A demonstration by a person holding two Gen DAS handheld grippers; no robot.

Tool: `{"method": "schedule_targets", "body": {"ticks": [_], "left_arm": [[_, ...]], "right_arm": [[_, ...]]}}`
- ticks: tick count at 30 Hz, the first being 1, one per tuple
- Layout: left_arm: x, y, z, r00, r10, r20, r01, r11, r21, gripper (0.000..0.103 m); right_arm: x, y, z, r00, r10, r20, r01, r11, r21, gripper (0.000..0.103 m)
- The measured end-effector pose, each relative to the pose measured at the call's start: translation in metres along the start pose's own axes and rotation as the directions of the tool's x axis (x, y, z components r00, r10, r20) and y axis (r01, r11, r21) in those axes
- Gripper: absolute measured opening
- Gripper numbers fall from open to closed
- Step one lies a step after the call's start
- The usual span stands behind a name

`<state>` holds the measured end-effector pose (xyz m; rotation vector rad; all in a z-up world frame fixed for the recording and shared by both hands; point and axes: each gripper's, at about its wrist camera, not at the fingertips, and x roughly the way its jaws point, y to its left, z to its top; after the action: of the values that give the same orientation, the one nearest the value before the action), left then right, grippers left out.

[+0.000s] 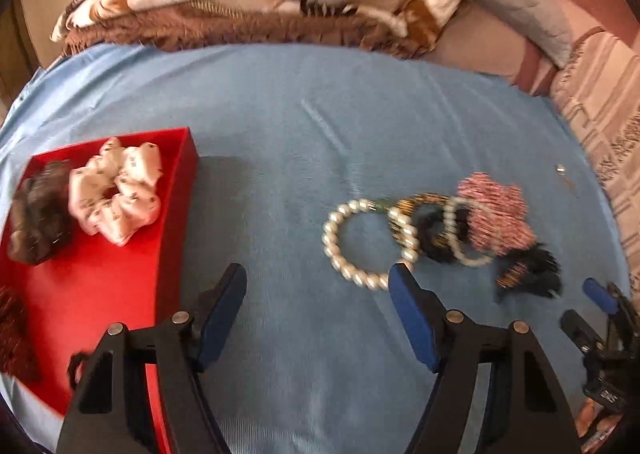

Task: Organize jewelry
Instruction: 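Grasp the pearl bracelet with the left gripper while the right grasps the black claw clip, then carry the pearl bracelet and claw clip over the red tray, lowering the bracelet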

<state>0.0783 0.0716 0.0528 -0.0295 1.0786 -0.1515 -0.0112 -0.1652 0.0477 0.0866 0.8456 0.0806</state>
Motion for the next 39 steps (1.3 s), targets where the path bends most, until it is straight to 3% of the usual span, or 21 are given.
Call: {"method": "schedule_targets", "body": {"ticks": [6,11,12,13,14,15,16,19,30,39], "left_arm": [[0.040,0.004,0.014,1.000,0.012,-0.028,-0.012,1.000,-0.012,0.073],[0.046,-0.008,0.020,1.000,0.023,-0.001,-0.023,0.999,0.037,0.069],[0.047,-0.011,0.020,0.999,0.034,0.003,-0.034,0.998,0.052,0.058],[0.046,-0.015,0.020,0.998,0.054,0.010,-0.055,0.996,0.067,0.051],[0.045,-0.018,0.019,0.997,0.074,0.018,-0.075,0.993,0.086,0.035],[0.044,-0.020,0.018,0.997,0.075,0.023,-0.077,0.992,0.099,0.019],[0.042,-0.022,0.017,0.998,0.068,0.018,-0.070,0.992,0.103,0.010],[0.034,-0.022,0.016,1.000,0.021,-0.007,-0.021,0.996,0.092,0.009],[-0.042,-0.028,-0.014,0.993,-0.099,0.064,0.095,0.993,0.068,0.009],[-0.118,-0.003,-0.039,0.981,-0.137,0.136,0.128,0.989,0.070,0.009]], "right_arm": [[0.029,0.004,0.014,0.999,0.013,-0.029,-0.015,0.997,-0.078,0.089],[0.043,0.008,0.017,0.999,0.022,-0.045,-0.026,0.996,-0.089,0.088],[0.044,0.009,0.018,0.998,0.030,-0.048,-0.034,0.996,-0.085,0.085],[0.045,0.010,0.018,0.998,0.041,-0.055,-0.045,0.996,-0.080,0.075],[0.046,0.010,0.016,0.997,0.049,-0.066,-0.054,0.996,-0.072,0.059],[0.047,0.011,0.016,0.996,0.056,-0.074,-0.061,0.996,-0.062,0.053],[0.047,0.011,0.015,0.995,0.063,-0.079,-0.067,0.996,-0.050,0.037],[0.043,0.011,0.011,0.992,0.090,-0.087,-0.091,0.996,-0.008,0.025],[-0.008,0.026,-0.018,0.990,0.124,-0.069,-0.121,0.992,0.038,0.025],[-0.045,0.042,-0.025,0.989,0.143,-0.031,-0.141,0.989,0.046,0.025]]}}
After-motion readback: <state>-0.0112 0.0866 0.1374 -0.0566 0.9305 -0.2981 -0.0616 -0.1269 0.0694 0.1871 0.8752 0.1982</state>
